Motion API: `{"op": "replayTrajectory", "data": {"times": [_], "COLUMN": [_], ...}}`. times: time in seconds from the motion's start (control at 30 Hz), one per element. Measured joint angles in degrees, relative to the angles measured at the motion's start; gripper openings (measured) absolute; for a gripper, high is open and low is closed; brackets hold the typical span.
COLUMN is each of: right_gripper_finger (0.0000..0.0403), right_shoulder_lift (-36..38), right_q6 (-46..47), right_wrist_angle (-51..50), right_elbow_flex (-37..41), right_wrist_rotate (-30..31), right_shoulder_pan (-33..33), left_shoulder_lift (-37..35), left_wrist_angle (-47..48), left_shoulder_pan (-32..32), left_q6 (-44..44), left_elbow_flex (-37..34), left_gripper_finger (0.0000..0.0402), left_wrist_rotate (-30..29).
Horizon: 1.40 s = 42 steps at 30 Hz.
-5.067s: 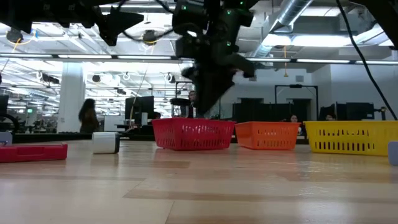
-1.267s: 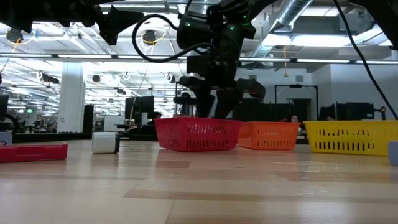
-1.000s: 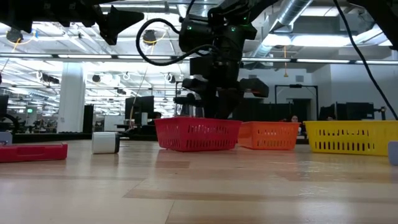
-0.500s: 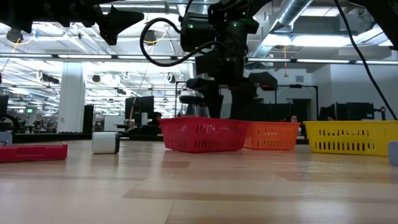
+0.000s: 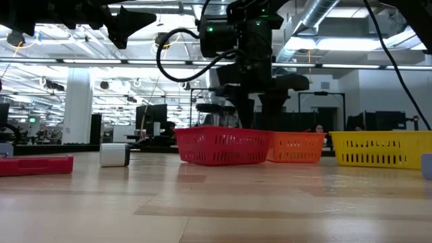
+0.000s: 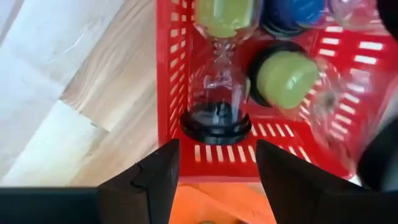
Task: Pick & Place Office items
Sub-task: Adjust the green hourglass inside the red bin
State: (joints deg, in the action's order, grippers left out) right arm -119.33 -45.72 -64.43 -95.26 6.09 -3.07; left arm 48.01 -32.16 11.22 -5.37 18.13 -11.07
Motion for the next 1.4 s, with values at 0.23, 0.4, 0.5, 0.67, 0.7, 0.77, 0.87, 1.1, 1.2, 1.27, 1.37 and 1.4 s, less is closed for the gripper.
{"op": "replayTrajectory", "data": {"times": [0.23,0.4,0.5,0.67,0.7,0.77,0.87,1.1,1.2,1.27,1.37,1.4], "right_gripper_finger": [0.0194,0.0201,0.0208,0.0231,0.0236,0.024,0.0239,0.0227,0.0223,0.022,0.0217,0.0216], "right_shoulder_lift": [0.0,0.0,0.0,0.0,-0.4,-1.1,-1.1,-1.9,-1.9,-1.9,-1.9,-1.9], "right_q6": [2.3,2.0,2.4,2.6,2.2,2.0,2.8,6.7,7.0,6.9,5.6,5.4], "right_wrist_angle": [2.9,2.1,1.7,1.7,2.1,2.8,2.0,2.1,2.6,3.6,3.5,3.3], "right_elbow_flex": [0.0,0.0,0.2,0.2,0.2,0.2,0.2,0.2,0.3,0.3,0.3,0.3], "right_wrist_rotate": [-1.5,-1.8,-2.3,-6.7,-6.8,-6.2,-6.3,-7.0,-9.0,-9.2,-9.3,-9.2], "right_shoulder_pan": [-0.5,-1.0,-1.2,-1.7,-1.8,-1.9,-2.4,-3.0,-3.2,-3.2,-3.2,-3.2], "left_shoulder_lift": [0.0,0.0,0.0,0.0,0.0,0.0,0.0,0.0,0.0,0.0,0.0,0.0], "left_wrist_angle": [0.0,0.0,0.0,0.0,0.0,0.0,0.0,0.0,0.0,0.0,0.0,0.0], "left_shoulder_pan": [0.0,0.0,0.0,0.0,0.0,0.0,0.0,0.0,0.0,0.0,0.0,0.0], "left_q6": [0.0,0.0,0.0,0.0,0.0,0.0,0.0,0.0,0.0,0.0,0.0,0.0], "left_elbow_flex": [0.0,0.0,0.0,0.0,0.0,0.0,0.0,0.0,0.0,0.0,0.0,0.0], "left_gripper_finger": [0.0259,0.0259,0.0259,0.0259,0.0259,0.0259,0.0259,0.0259,0.0259,0.0259,0.0259,0.0259], "left_wrist_rotate": [0.0,0.0,0.0,0.0,0.0,0.0,0.0,0.0,0.0,0.0,0.0,0.0]}}
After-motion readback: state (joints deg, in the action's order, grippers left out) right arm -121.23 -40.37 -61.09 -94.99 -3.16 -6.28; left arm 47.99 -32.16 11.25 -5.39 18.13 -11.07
